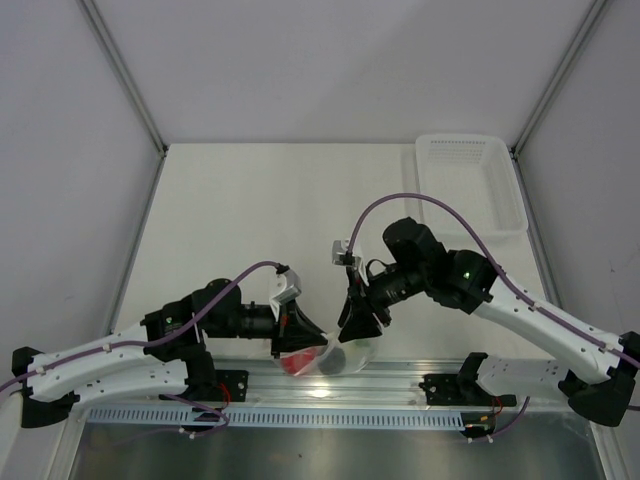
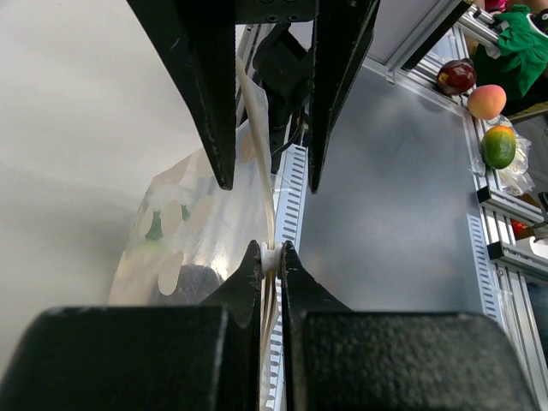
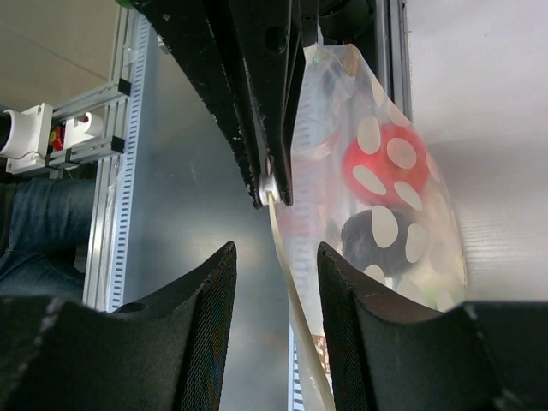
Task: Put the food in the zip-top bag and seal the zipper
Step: Zip the zipper food storage bag at the center of the board.
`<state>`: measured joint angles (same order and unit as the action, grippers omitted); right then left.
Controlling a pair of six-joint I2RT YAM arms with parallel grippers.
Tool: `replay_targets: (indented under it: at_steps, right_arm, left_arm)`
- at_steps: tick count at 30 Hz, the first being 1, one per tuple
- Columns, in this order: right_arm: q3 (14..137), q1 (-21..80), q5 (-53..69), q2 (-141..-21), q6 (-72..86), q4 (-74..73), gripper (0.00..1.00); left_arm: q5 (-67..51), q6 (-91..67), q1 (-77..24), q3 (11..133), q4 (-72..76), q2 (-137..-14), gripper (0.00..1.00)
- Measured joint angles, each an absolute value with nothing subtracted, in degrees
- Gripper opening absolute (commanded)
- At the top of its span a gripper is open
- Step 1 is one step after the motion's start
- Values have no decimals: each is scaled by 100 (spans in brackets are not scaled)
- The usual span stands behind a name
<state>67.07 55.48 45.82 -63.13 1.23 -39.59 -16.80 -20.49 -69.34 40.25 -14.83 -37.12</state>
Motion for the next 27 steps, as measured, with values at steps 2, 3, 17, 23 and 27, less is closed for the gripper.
replay_targets:
  at_steps: [2,3,17,23,27]
  right_arm:
    - [6707,5577,4528,-6348,123,-3959,44]
    - [6707,5588,4525,-6361,123,-3957,43]
    - [6718,5695,4224,-6571,5,-3964,39]
    - [6818,5732,4305,-6652,-71,-4051,10]
    - [6831,5739,4405,-6652,-115,-4097,0]
  left_arm:
    - [-1695,-2049,-6934,4025,-1483,-3712,1]
    - [-1699,-2049,-6934,4025,-1483,-3712,1]
    - [-1809,-2049,-6934,4025,-1474,-3769,1]
    - [-1817,-2047,-6934,4025,-1474,-3793,1]
    - [-1817,-2047,-6934,4025,-1476,-3793,1]
